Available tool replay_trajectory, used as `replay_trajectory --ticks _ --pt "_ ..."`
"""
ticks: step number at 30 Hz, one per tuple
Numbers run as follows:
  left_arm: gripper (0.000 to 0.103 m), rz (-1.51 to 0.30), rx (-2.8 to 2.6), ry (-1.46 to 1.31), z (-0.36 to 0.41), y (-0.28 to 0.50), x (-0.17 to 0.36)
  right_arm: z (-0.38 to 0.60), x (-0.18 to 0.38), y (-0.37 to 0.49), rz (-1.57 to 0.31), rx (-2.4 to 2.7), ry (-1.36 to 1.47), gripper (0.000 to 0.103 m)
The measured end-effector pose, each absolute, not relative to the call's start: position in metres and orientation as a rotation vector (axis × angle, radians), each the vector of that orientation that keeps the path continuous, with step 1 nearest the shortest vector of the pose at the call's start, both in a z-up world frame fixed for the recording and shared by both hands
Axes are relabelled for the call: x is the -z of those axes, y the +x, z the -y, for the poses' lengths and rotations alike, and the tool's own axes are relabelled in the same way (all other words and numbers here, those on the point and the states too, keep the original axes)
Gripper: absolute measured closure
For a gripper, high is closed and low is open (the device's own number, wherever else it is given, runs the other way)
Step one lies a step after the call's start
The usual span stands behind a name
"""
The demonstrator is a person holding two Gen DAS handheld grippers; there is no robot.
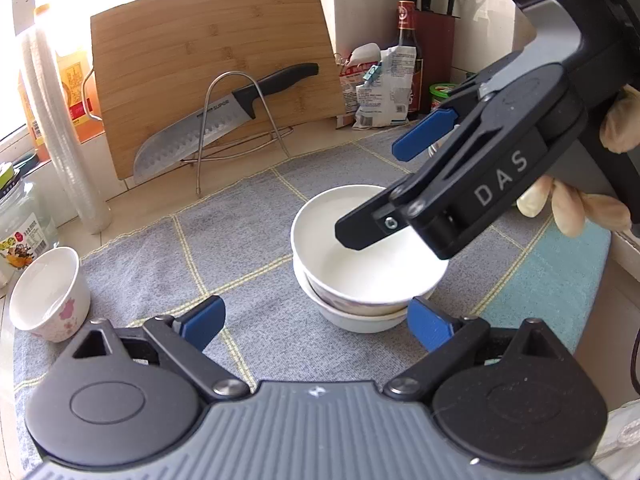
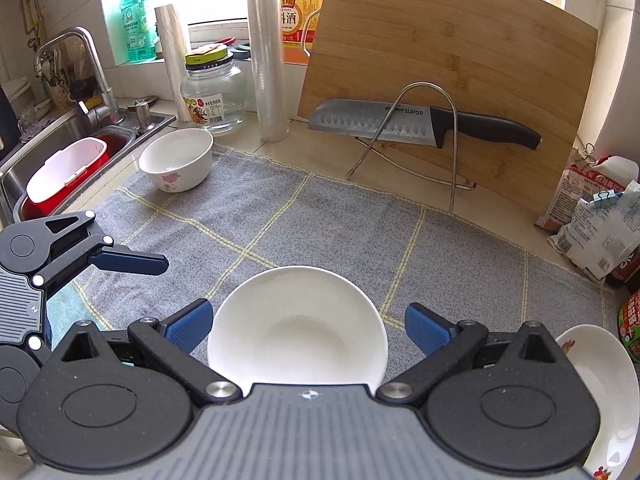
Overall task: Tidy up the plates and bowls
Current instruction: 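Lower the bowl into the other bowl and open the right gripper, then move the left tool to the pink-floral bowl beside the glass jar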
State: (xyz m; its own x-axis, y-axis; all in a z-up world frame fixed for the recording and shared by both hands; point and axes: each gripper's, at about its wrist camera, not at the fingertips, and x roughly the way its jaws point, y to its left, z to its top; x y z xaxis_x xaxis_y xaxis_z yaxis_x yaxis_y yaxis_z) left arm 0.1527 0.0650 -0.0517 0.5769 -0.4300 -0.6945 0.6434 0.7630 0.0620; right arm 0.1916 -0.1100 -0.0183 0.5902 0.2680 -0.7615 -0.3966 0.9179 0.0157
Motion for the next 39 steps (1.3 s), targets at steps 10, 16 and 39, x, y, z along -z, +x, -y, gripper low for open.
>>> replay_trajectory --ticks 10,16,39 --pt "0.005 -0.731 0.531 0.323 -0.106 0.162 0.041 0.096 -0.006 0.182 -0.732 -0.379 -0.192 0.0" --pt "0.005 -0.726 0.514 0.288 -0.152 0.183 0.043 0.06 -0.004 0.179 -0.723 -0.353 -0.211 0.0" --pt "0.003 -0.703 0.452 0.204 -0.283 0.276 0.044 -0.084 0.048 0.207 -0.779 -0.306 -0.173 0.0"
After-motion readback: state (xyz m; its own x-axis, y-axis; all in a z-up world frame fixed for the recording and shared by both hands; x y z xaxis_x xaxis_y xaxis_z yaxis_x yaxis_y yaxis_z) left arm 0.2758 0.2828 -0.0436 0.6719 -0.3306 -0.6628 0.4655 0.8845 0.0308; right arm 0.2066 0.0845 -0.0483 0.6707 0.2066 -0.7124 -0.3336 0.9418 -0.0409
